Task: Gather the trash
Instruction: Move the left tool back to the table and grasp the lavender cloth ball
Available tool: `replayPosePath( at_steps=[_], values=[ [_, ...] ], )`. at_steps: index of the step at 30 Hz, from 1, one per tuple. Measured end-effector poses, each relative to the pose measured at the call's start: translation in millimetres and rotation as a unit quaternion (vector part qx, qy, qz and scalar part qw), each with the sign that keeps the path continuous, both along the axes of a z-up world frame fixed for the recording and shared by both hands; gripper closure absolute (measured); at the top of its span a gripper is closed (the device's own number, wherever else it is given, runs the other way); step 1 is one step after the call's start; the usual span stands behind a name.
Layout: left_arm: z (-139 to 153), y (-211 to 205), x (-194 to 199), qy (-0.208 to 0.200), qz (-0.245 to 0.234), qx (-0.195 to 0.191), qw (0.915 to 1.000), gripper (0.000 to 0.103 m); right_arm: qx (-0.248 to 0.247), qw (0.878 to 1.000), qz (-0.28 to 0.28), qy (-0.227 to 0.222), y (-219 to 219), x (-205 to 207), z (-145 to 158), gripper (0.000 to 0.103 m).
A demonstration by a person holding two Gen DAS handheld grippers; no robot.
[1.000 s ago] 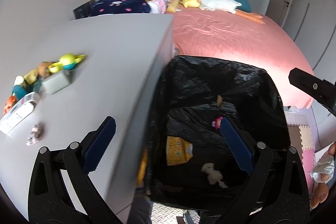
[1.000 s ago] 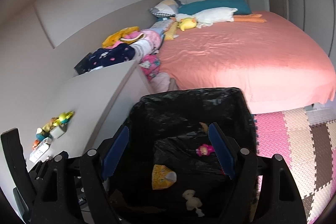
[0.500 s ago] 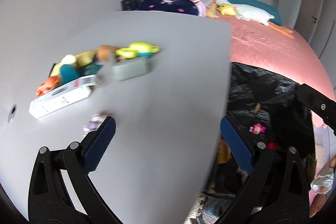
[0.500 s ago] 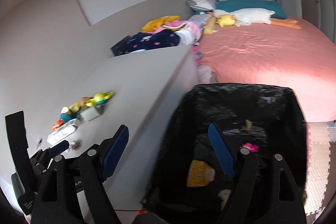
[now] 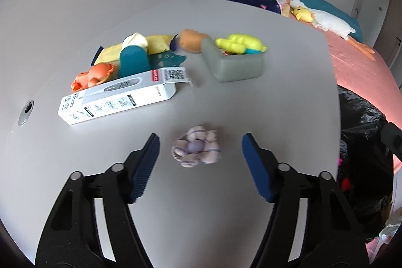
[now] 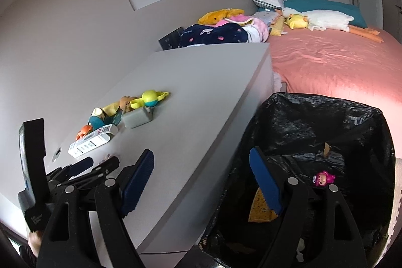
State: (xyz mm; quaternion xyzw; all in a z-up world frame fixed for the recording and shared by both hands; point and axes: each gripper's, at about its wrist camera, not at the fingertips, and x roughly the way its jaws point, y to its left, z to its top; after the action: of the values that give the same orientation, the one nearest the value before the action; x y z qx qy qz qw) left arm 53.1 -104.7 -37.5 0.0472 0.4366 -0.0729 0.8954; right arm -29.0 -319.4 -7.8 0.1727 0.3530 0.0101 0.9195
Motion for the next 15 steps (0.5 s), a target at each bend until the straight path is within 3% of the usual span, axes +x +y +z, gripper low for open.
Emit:
replayPosePath(
  at_steps=[5,15],
  values=[
    [-6,6,5,0.004,-0.002,-0.003,1.0,0.065,0.0,1.0,0.006,0.004,5,5,-3,0.024],
    [-1,17,8,-0.002,-0.002,-0.019,0.9998,0.08,-0.02,0.999,0.041,0.006,27,26,-1,0.024]
  ],
)
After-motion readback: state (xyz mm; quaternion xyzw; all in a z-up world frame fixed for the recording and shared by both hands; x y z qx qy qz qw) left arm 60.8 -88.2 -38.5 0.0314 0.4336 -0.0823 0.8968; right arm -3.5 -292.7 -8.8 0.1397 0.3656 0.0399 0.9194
